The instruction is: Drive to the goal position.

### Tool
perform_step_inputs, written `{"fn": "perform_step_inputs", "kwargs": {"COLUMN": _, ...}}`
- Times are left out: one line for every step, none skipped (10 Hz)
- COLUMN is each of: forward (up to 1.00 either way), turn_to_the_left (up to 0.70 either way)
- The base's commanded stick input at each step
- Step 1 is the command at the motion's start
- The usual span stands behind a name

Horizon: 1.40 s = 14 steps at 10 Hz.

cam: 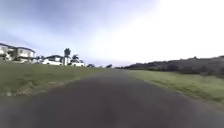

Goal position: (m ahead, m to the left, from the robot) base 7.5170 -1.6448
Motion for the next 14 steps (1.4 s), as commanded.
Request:
{"fn": "perform_step_inputs", "kwargs": {"forward": 1.00, "turn_to_the_left": 0.00}}
{"fn": "perform_step_inputs", "kwargs": {"forward": 1.00, "turn_to_the_left": 0.00}}
{"fn": "perform_step_inputs", "kwargs": {"forward": 1.00, "turn_to_the_left": 0.00}}
{"fn": "perform_step_inputs", "kwargs": {"forward": 1.00, "turn_to_the_left": 0.00}}
{"fn": "perform_step_inputs", "kwargs": {"forward": 1.00, "turn_to_the_left": 0.00}}
{"fn": "perform_step_inputs", "kwargs": {"forward": 1.00, "turn_to_the_left": 0.00}}
{"fn": "perform_step_inputs", "kwargs": {"forward": 1.00, "turn_to_the_left": 0.00}}
{"fn": "perform_step_inputs", "kwargs": {"forward": 1.00, "turn_to_the_left": 0.00}}
{"fn": "perform_step_inputs", "kwargs": {"forward": 1.00, "turn_to_the_left": 0.00}}
{"fn": "perform_step_inputs", "kwargs": {"forward": 1.00, "turn_to_the_left": 0.00}}
{"fn": "perform_step_inputs", "kwargs": {"forward": 1.00, "turn_to_the_left": 0.00}}
{"fn": "perform_step_inputs", "kwargs": {"forward": 1.00, "turn_to_the_left": 0.00}}
{"fn": "perform_step_inputs", "kwargs": {"forward": 1.00, "turn_to_the_left": 0.00}}
{"fn": "perform_step_inputs", "kwargs": {"forward": 1.00, "turn_to_the_left": 0.00}}
